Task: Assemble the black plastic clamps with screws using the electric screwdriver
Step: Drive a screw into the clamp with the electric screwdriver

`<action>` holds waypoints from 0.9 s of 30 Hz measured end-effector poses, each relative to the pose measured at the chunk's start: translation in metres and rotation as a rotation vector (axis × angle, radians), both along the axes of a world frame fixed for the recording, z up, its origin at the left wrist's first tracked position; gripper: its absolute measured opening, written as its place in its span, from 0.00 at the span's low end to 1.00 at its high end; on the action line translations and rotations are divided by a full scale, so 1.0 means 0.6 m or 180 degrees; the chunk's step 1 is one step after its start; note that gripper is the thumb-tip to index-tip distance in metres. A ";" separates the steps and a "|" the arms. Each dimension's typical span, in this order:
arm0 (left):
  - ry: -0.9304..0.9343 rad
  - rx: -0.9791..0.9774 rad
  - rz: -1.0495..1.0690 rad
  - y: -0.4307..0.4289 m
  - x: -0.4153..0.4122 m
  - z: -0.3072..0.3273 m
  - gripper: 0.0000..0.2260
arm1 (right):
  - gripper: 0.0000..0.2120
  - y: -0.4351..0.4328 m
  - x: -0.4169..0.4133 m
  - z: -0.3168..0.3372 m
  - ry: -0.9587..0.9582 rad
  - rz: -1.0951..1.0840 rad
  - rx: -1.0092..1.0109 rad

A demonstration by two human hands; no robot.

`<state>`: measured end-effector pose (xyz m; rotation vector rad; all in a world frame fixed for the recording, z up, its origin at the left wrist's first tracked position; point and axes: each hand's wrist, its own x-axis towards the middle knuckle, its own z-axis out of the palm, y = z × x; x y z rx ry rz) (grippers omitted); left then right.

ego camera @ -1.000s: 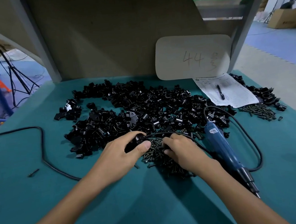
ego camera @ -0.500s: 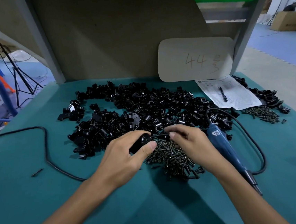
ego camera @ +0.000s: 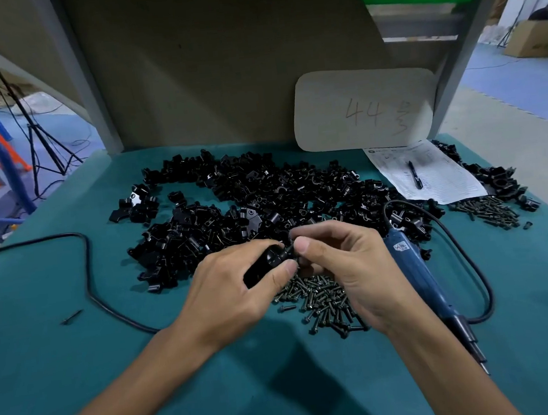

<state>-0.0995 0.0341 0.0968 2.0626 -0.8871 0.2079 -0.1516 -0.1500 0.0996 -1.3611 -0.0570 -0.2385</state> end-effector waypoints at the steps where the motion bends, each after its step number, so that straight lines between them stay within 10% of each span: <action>1: 0.0016 0.0035 -0.0036 0.000 0.001 0.000 0.13 | 0.08 0.000 0.000 0.000 -0.0008 0.0049 0.0007; 12: -0.0598 0.0570 -0.0002 -0.006 0.008 -0.006 0.21 | 0.17 -0.019 0.000 0.026 -0.0179 -0.0225 -0.3217; 18: -0.1135 0.0883 0.0045 -0.005 0.005 -0.004 0.21 | 0.29 -0.043 -0.002 0.024 0.0125 -0.0301 -0.3735; 22: -0.1041 0.0849 0.0146 0.006 0.006 -0.007 0.23 | 0.32 -0.165 -0.024 -0.028 0.1344 -0.1458 -0.4531; 27: -0.0413 0.0947 0.0138 0.008 0.007 -0.005 0.19 | 0.41 -0.229 -0.053 -0.106 0.2644 -0.1210 -0.4487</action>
